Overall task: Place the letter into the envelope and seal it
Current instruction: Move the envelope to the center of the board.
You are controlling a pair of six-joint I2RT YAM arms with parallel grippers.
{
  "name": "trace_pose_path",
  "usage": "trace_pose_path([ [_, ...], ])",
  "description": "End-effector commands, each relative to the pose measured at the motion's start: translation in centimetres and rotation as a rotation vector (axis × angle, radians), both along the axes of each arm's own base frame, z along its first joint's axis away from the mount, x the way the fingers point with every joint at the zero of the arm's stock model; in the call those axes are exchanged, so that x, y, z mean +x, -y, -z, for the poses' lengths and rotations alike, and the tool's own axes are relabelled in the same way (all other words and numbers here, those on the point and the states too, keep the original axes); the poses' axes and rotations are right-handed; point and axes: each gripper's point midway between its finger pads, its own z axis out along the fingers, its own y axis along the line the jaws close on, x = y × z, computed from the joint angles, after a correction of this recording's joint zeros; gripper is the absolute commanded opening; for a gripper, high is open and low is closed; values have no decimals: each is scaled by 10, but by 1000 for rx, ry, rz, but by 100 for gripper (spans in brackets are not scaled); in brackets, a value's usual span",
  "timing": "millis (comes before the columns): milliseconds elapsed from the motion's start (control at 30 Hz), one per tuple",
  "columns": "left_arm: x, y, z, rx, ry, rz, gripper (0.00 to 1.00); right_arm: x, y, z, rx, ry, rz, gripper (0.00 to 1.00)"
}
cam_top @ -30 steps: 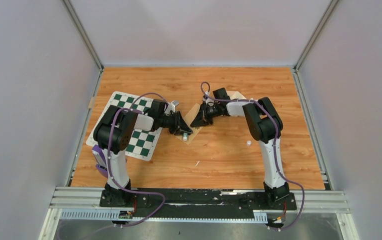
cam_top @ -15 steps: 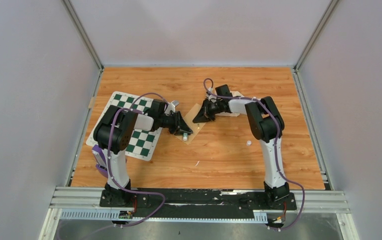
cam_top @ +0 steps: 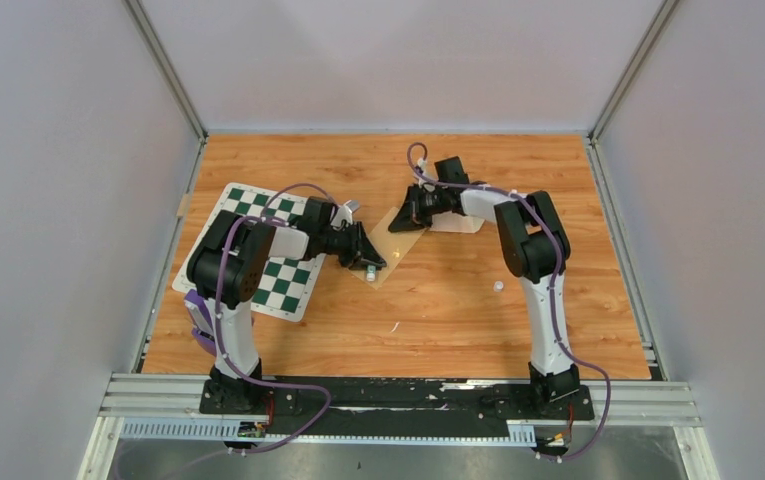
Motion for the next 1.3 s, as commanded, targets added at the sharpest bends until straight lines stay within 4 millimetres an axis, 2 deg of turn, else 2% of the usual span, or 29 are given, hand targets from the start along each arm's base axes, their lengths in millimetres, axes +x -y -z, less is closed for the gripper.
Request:
trace_pose_path([
  [0, 7, -28, 27, 218, 65, -27, 0, 33, -11, -139, 174, 480, -164, 7],
  [100, 26, -16, -16, 148, 174, -3, 0, 37, 9, -207, 201, 643, -165, 13],
  [167, 32, -8, -47, 85, 232, 22, 0, 44, 37, -220, 136, 669, -106, 23],
  [200, 31, -5, -64, 50, 263, 40, 0, 49, 56, -219, 77, 658, -57, 27],
  [267, 34, 0, -95, 1, 337, 72, 0, 56, 105, -204, -54, 604, 63, 33],
  [367, 41, 0, -133, -17, 446, 120, 0, 61, 192, -170, -281, 495, 278, 42],
  [400, 45, -4, -139, -13, 463, 117, 0, 59, 225, -161, -333, 465, 339, 45],
  [467, 57, -14, -152, 10, 506, 91, 0, 48, 263, -142, -417, 413, 392, 50],
  [500, 61, -18, -158, 18, 523, 82, 0, 43, 272, -136, -426, 397, 395, 52],
  [567, 74, -32, -162, 58, 538, 42, 0, 37, 281, -123, -433, 370, 384, 55],
  [667, 85, -45, -166, 106, 555, 23, 0, 36, 276, -109, -402, 356, 319, 59],
  [900, 91, -51, -169, 131, 554, -1, 0, 68, 272, -73, -336, 260, 330, 59],
  [1067, 91, -56, -173, 153, 569, -6, 0, 87, 275, -49, -342, 215, 357, 54],
  [1167, 89, -59, -172, 163, 569, -6, 0, 92, 272, -37, -335, 198, 350, 48],
  [1267, 85, -61, -171, 174, 571, -3, 0, 93, 263, -34, -282, 196, 323, 45],
])
